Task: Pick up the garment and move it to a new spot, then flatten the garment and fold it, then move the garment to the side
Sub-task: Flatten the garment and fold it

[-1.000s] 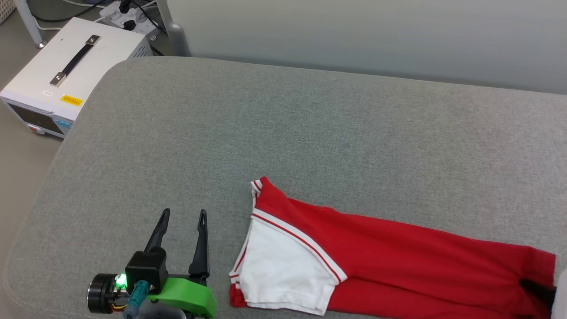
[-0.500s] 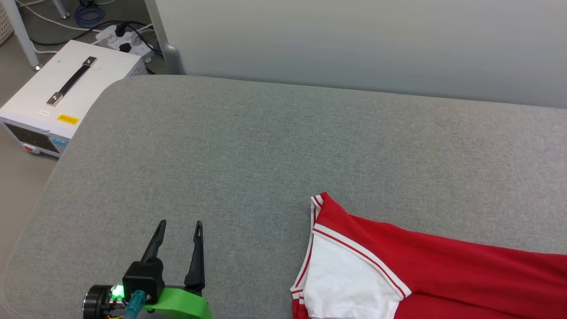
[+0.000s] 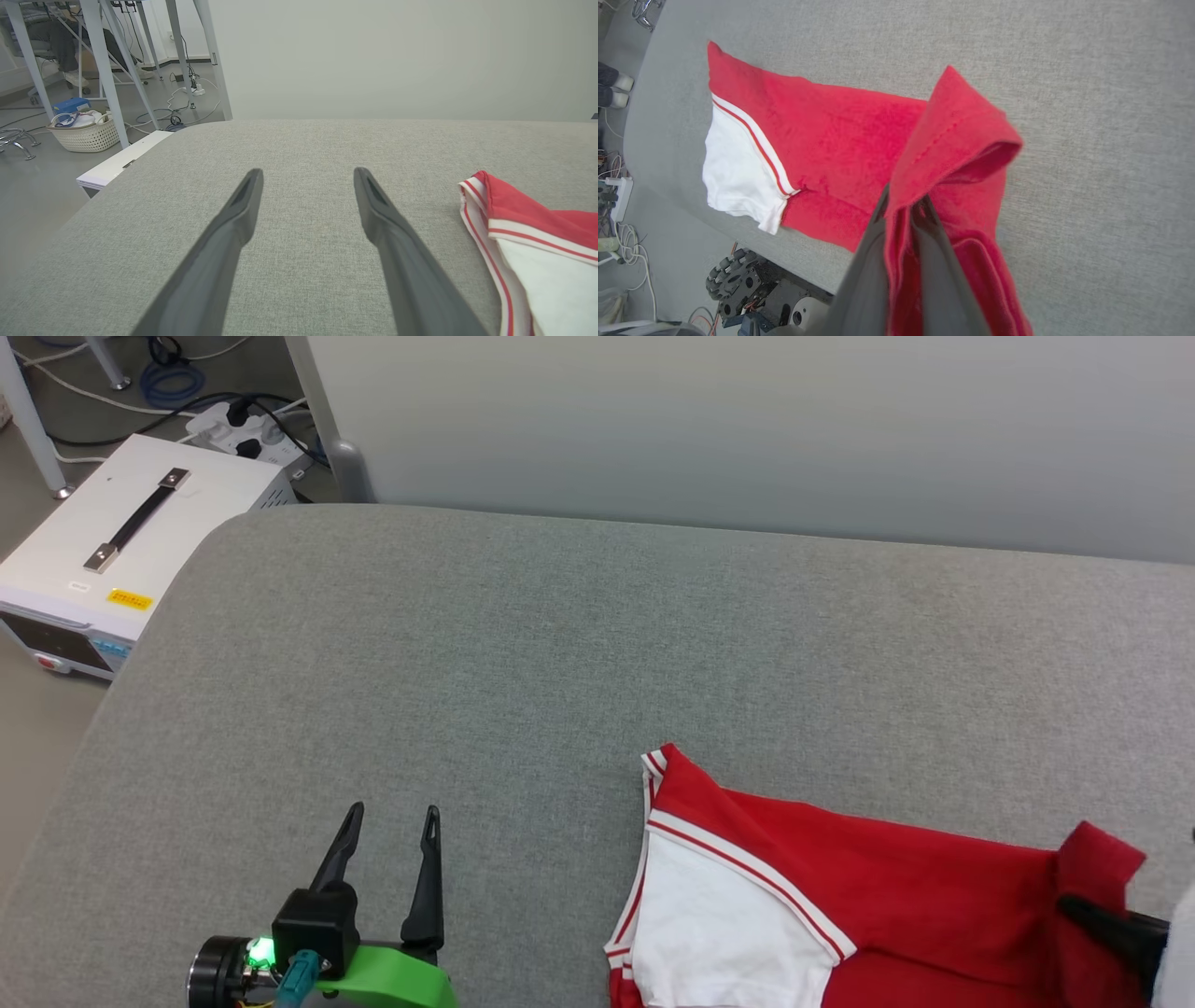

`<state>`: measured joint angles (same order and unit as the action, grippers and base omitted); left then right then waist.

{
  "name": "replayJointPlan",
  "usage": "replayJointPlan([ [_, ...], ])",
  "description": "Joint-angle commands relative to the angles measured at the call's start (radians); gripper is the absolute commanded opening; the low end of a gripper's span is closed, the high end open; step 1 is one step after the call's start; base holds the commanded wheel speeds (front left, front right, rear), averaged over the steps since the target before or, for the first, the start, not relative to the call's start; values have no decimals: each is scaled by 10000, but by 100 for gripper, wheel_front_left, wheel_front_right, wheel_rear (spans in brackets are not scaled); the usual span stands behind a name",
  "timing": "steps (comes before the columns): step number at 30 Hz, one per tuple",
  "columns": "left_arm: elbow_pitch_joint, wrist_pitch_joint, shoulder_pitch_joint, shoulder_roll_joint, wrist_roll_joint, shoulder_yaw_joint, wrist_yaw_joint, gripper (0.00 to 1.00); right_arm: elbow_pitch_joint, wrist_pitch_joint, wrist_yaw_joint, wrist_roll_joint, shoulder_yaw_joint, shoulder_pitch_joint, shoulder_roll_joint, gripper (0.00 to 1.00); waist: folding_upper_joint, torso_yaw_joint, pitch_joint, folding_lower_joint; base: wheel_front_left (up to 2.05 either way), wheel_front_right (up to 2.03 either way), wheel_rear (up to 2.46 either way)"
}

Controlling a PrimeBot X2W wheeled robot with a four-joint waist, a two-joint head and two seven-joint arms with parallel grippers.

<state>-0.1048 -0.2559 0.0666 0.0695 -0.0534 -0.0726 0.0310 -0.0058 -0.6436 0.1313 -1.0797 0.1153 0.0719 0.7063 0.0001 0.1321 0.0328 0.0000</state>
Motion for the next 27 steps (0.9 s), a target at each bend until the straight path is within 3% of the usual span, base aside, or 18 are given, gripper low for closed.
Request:
replayJointPlan([
  [1,-10,-59,60,-42,45,-38,57,100,-263,-107,-6,154,180,-127,-149,0,-1,58,63,0,0,0,0],
  [11,-32,-59,-312,-124,7,-154,86,100,-856,-669,-6,1175,2020,-2024,-1429,0,-1,442,518,0,0,0,0],
  [21,-76,-59,-653,-168,-40,-260,35,100,189,-490,-6,1995,4549,-4312,-2389,0,-1,668,940,0,0,0,0],
  [27,-134,-59,-879,-182,-68,-415,19,100,1553,-61,-6,2423,5985,-5382,-2992,0,-1,809,1133,0,0,0,0],
])
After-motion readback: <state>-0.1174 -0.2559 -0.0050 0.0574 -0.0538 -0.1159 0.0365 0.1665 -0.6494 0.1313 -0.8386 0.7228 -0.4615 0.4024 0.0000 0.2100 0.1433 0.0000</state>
